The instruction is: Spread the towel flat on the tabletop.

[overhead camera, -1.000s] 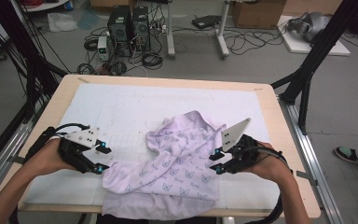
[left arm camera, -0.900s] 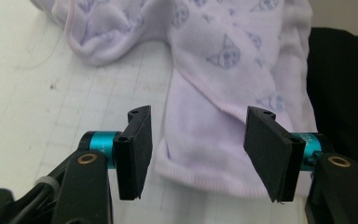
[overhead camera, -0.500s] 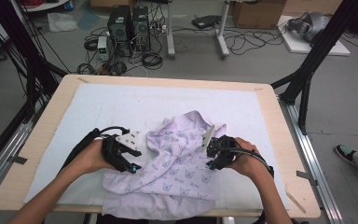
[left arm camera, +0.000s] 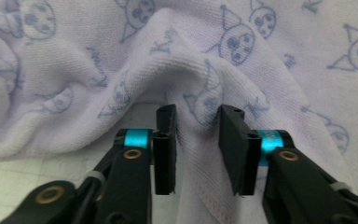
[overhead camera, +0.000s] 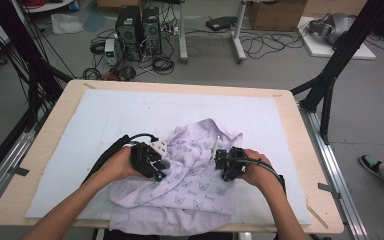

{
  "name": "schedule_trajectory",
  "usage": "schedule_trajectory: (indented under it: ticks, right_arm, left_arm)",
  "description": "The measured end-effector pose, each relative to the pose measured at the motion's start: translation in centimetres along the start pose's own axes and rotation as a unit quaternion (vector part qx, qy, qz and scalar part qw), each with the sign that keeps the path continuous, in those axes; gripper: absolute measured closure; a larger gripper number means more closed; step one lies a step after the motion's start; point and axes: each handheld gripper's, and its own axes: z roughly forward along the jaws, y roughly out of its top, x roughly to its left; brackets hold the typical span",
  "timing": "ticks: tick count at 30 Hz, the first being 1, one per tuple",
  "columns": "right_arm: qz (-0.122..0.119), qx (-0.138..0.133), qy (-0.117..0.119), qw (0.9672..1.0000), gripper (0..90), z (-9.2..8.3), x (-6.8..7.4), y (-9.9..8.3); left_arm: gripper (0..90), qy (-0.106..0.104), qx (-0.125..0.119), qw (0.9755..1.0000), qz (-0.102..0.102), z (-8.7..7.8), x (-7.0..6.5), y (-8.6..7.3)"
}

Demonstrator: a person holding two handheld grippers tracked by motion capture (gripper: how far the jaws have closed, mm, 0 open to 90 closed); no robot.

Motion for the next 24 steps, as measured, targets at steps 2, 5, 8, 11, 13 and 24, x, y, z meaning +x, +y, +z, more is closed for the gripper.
schedule_trajectory:
  ticks: [2, 5, 8, 11, 13, 24]
  right_arm:
    - [0.011, -0.002, 0.012, 0.9999, 87.3, 0.1, 0.0, -0.1]
    - [0.012, -0.008, 0.009, 0.9999, 88.7, 0.0, 0.1, -0.2]
    - [0.015, -0.026, 0.001, 0.9995, 89.2, -0.1, 0.2, -0.6]
    - [0.024, -0.045, -0.004, 0.9987, 89.2, -0.5, 0.0, -0.9]
    - [0.038, -0.080, -0.008, 0.9961, 89.4, -1.4, -0.4, -1.3]
    - [0.081, -0.171, -0.046, 0.9808, 89.4, -4.1, -1.4, -2.8]
  left_arm:
    - [81.6, -0.010, 0.012, 0.9999, 0.001, 0.5, 0.1, 0.1]
    - [84.7, -0.011, 0.018, 0.9998, 0.001, 1.0, 0.1, 0.3]
    - [85.5, 0.004, 0.013, 0.9999, -0.004, 0.3, 0.2, 0.2]
    - [85.4, 0.023, -0.008, 0.9996, -0.017, -1.0, 0.6, -0.1]
    - [85.4, 0.036, -0.024, 0.9986, -0.031, -2.0, 1.0, -0.5]
    - [85.6, 0.123, -0.085, 0.9837, -0.100, -6.6, 3.3, -3.4]
